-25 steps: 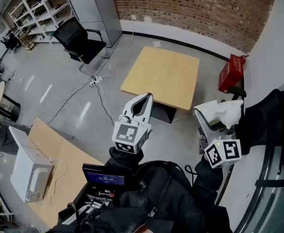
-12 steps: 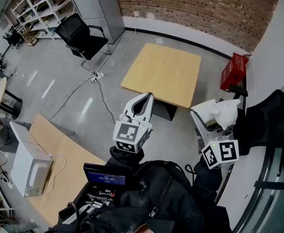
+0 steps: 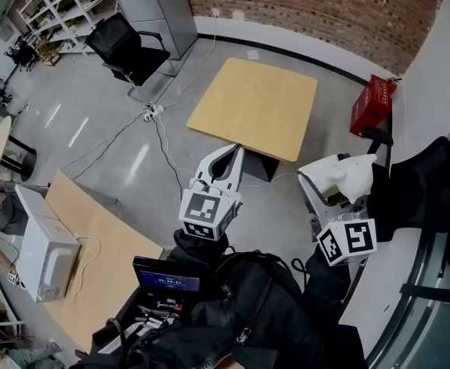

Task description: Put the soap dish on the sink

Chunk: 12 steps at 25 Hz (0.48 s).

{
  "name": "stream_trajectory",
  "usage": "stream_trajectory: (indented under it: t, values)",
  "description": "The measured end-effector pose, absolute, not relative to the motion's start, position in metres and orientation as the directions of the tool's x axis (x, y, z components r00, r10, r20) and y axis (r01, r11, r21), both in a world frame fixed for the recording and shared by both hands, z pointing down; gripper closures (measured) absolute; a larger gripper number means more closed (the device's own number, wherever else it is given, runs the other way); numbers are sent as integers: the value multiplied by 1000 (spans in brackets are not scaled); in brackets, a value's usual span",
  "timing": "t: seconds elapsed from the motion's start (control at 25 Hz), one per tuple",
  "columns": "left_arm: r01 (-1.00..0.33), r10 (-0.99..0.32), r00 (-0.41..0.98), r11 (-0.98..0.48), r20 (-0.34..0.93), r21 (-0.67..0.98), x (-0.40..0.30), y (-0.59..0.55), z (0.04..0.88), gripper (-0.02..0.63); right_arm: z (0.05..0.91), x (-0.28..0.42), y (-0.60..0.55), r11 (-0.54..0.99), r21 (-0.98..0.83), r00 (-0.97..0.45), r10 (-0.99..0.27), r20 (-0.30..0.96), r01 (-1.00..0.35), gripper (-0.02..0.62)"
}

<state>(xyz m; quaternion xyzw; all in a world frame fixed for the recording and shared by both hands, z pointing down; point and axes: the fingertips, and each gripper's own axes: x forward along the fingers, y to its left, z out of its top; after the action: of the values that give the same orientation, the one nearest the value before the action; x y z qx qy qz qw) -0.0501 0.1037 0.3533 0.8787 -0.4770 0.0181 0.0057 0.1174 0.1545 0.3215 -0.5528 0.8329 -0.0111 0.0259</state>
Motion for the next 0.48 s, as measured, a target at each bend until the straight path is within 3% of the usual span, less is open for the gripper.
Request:
stream_trajectory:
  t: [0.48]
  values:
    - [-852, -850, 522, -524, 70, -5, -36, 111, 368, 603, 338, 125, 155, 433, -73, -434, -901, -8, -898, 91]
